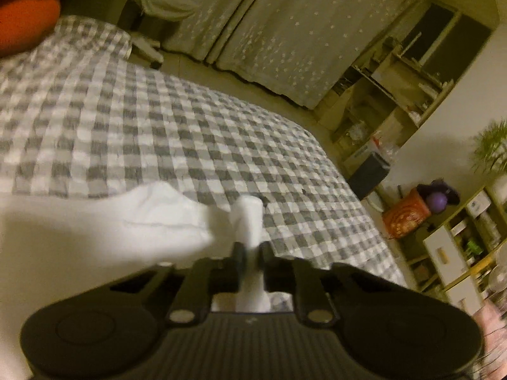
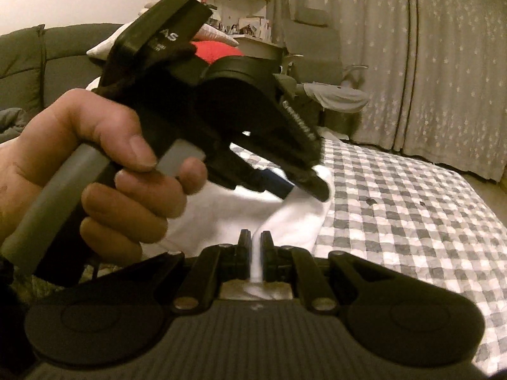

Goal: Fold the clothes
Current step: 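Lower the left gripper onto the cloth corner and pinch it, then lift the pinched white cloth corner with the left gripper while the right gripper pinches cloth beside it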

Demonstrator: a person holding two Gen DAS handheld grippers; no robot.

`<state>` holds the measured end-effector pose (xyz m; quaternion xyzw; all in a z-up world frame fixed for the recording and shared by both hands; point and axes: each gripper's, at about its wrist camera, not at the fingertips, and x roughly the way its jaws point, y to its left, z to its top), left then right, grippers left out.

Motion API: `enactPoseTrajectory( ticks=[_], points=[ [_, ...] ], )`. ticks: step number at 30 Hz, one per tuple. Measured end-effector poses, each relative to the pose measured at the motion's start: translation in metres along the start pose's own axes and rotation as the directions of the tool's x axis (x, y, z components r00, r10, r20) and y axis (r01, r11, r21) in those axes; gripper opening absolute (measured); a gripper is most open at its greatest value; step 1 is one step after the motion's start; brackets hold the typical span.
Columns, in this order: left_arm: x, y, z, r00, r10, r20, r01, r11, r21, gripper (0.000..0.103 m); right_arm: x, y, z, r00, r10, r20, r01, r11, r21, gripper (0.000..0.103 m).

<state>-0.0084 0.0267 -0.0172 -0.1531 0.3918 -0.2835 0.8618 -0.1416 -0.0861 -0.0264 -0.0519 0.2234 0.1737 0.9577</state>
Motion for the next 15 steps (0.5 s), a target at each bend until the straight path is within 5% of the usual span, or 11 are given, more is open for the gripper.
enactPoseTrajectory(
  ticks=[7, 12, 15],
  points=[
    [0.005, -0.009, 0.005, 1.000, 0.027, 0.009, -0.027, 0.999, 0.043, 0.005, -0.001, 0.000, 0.001, 1.000, -0.010, -0.020, 0.010, 0.999, 0.035, 0.010],
    [0.006, -0.012, 0.006, 0.999, 0.044, 0.009, -0.044, 0.999, 0.023, 0.005, -0.007, 0.013, -0.005, 0.999, -0.033, -0.030, 0.033, 0.999, 0.010, 0.027],
    [0.007, -0.011, 0.005, 0.999, 0.051, 0.009, -0.051, 0.999, 0.009, 0.005, -0.007, 0.015, -0.006, 0.998, -0.046, -0.036, 0.046, 0.999, -0.001, 0.028]
  ],
)
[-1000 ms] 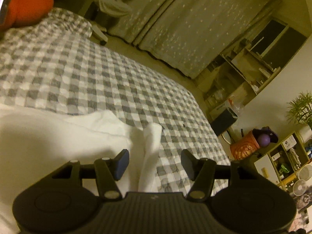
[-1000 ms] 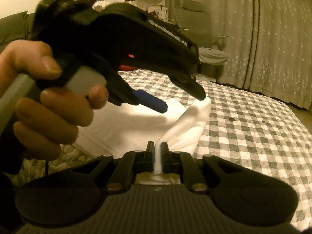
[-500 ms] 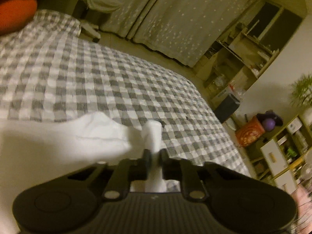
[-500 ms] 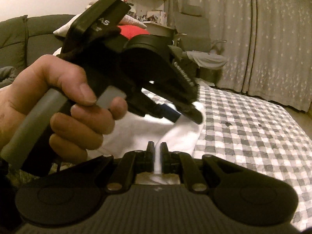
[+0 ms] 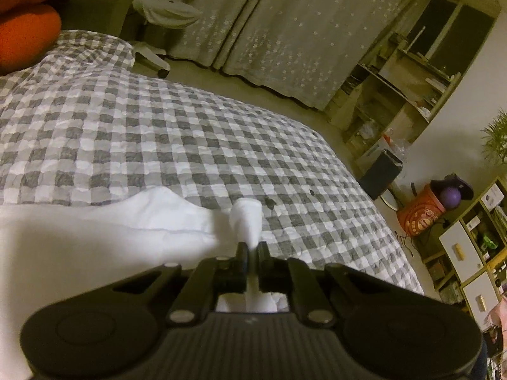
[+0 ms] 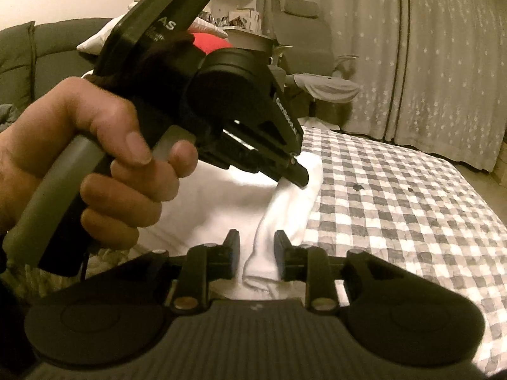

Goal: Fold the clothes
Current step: 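Lift the pinched white cloth corner with the left gripper while the right gripper pinches cloth beside it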

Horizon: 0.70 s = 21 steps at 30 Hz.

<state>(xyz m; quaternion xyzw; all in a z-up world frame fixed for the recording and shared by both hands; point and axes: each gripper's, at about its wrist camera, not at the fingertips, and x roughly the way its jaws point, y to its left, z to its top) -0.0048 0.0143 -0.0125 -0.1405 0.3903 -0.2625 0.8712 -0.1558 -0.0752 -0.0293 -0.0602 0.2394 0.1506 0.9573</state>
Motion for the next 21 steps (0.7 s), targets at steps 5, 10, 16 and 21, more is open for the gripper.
enactPoseTrajectory(
  ticks=[5, 10, 16, 21],
  points=[
    [-0.001, 0.006, -0.001, 1.000, 0.005, -0.003, -0.005, 1.000, -0.019, 0.005, 0.002, 0.006, -0.004, 0.998, -0.059, -0.007, 0.059, 0.997, -0.047, 0.023],
    [-0.001, 0.007, 0.000, 1.000, -0.026, -0.001, 0.026, 0.999, -0.036, 0.005, -0.005, 0.003, 0.000, 0.996, -0.080, 0.034, 0.080, 0.997, -0.005, 0.010],
    [0.000, 0.005, 0.000, 0.999, -0.052, -0.004, 0.052, 0.998, -0.045, 0.005, -0.019, -0.005, 0.008, 0.991, -0.096, 0.094, 0.091, 0.995, 0.049, 0.009],
    [0.010, -0.007, -0.001, 0.999, -0.014, -0.041, 0.014, 1.000, 0.002, 0.006, -0.018, -0.002, 0.003, 0.994, -0.084, 0.072, 0.082, 0.996, 0.030, 0.009]
  ],
)
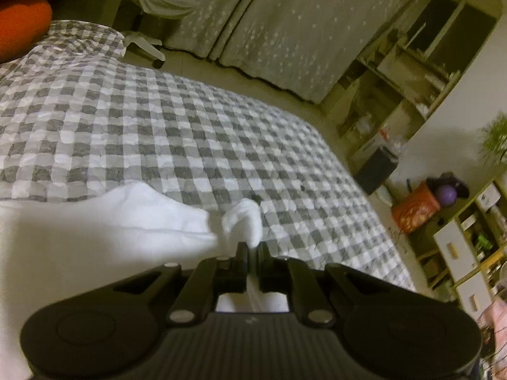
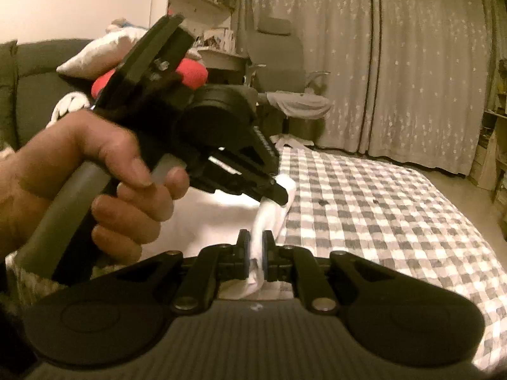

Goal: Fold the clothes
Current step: 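Lift the pinched white cloth corner with the left gripper while the right gripper pinches cloth beside it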

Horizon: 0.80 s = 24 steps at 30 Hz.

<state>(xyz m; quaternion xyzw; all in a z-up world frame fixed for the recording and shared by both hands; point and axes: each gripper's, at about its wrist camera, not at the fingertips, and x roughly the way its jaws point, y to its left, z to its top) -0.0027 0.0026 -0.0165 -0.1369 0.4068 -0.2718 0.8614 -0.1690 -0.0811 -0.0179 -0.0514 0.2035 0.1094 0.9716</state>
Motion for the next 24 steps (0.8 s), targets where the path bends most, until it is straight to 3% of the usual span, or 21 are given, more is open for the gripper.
enactPoseTrajectory(
  ticks=[7, 12, 16, 17, 20, 24],
  points=[
    [-0.004, -0.008, 0.001, 0.999, 0.053, -0.001, -0.053, 0.997, 0.055, 0.011, 0.001, 0.014, -0.003, 0.999, 0.035, 0.011, -0.034, 0.995, -0.092, 0.009],
    [-0.009, -0.005, 0.004, 0.999, 0.039, 0.003, -0.039, 0.997, 0.067, 0.030, 0.003, 0.018, -0.002, 0.998, 0.049, 0.032, -0.044, 0.986, -0.159, 0.009],
    [-0.014, -0.005, 0.005, 0.999, 0.043, 0.011, -0.043, 0.994, 0.100, 0.033, 0.004, 0.022, -0.005, 0.997, 0.062, 0.035, -0.053, 0.977, -0.205, 0.009],
    [-0.014, -0.006, 0.005, 0.999, 0.049, 0.014, -0.050, 0.993, 0.111, 0.032, 0.005, 0.023, -0.005, 0.997, 0.066, 0.035, -0.057, 0.975, -0.213, 0.009],
    [-0.009, -0.007, 0.005, 0.995, 0.103, 0.003, -0.103, 0.988, 0.119, 0.008, 0.004, 0.025, -0.006, 0.996, 0.073, 0.041, -0.063, 0.974, -0.220, 0.009],
    [-0.008, -0.003, 0.007, 0.992, 0.129, 0.002, -0.129, 0.987, 0.094, 0.006, 0.005, 0.022, -0.008, 0.997, 0.067, 0.029, -0.060, 0.977, -0.206, 0.011]
  ],
)
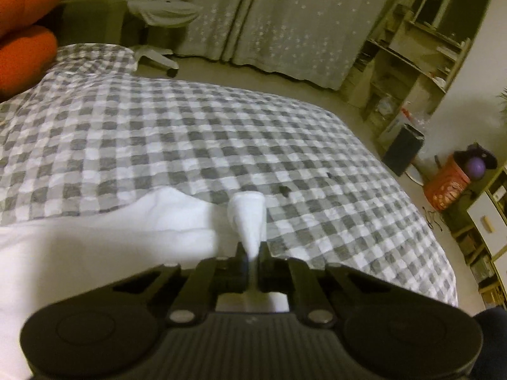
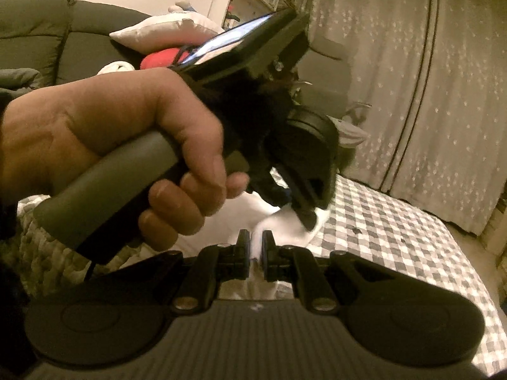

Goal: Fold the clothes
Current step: 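Lift the pinched white cloth corner with the left gripper while the right gripper pinches cloth beside it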

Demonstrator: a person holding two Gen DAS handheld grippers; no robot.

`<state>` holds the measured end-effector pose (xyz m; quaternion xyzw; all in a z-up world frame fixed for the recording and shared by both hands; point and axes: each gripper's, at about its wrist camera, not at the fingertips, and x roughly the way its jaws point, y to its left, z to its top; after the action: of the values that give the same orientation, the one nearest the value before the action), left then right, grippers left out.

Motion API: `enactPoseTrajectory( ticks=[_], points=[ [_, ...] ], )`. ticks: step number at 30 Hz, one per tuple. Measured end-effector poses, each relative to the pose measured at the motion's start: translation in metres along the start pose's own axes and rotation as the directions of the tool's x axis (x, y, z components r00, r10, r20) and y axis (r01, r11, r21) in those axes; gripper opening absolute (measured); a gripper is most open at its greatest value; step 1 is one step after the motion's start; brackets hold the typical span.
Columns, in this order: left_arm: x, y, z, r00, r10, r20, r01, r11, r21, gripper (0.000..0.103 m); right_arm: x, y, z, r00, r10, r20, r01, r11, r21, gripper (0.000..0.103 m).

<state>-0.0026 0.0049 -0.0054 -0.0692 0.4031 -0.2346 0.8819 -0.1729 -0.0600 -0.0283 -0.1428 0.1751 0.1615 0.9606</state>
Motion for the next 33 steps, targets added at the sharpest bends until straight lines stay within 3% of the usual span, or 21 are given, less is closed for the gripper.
enactPoseTrajectory(
  ticks=[9, 13, 15, 23, 33],
  points=[
    [-0.002, 0.005, -0.004, 1.000, -0.017, 0.004, 0.018, 0.999, -0.033, 0.006, 0.007, -0.002, -0.003, 0.998, -0.050, -0.046, 0.051, 0.998, 0.032, 0.025],
    [-0.004, 0.007, -0.005, 1.000, -0.020, 0.009, 0.020, 0.999, -0.042, 0.006, 0.010, -0.003, -0.004, 0.997, -0.041, -0.063, 0.044, 0.998, 0.048, 0.025],
    [-0.004, 0.008, -0.005, 1.000, -0.016, 0.013, 0.017, 0.999, -0.043, 0.006, 0.010, -0.005, -0.004, 0.997, -0.037, -0.065, 0.041, 0.997, 0.066, 0.009],
    [-0.009, 0.011, 0.003, 0.999, -0.009, 0.037, 0.011, 0.997, -0.073, 0.006, 0.001, -0.025, 0.008, 0.999, -0.049, -0.024, 0.053, 0.972, 0.230, 0.009],
    [0.013, -0.041, 0.026, 0.999, 0.030, 0.025, -0.028, 0.998, -0.048, 0.005, -0.009, -0.064, 0.008, 0.999, -0.044, -0.011, 0.044, 0.912, 0.408, 0.008]
  ],
)
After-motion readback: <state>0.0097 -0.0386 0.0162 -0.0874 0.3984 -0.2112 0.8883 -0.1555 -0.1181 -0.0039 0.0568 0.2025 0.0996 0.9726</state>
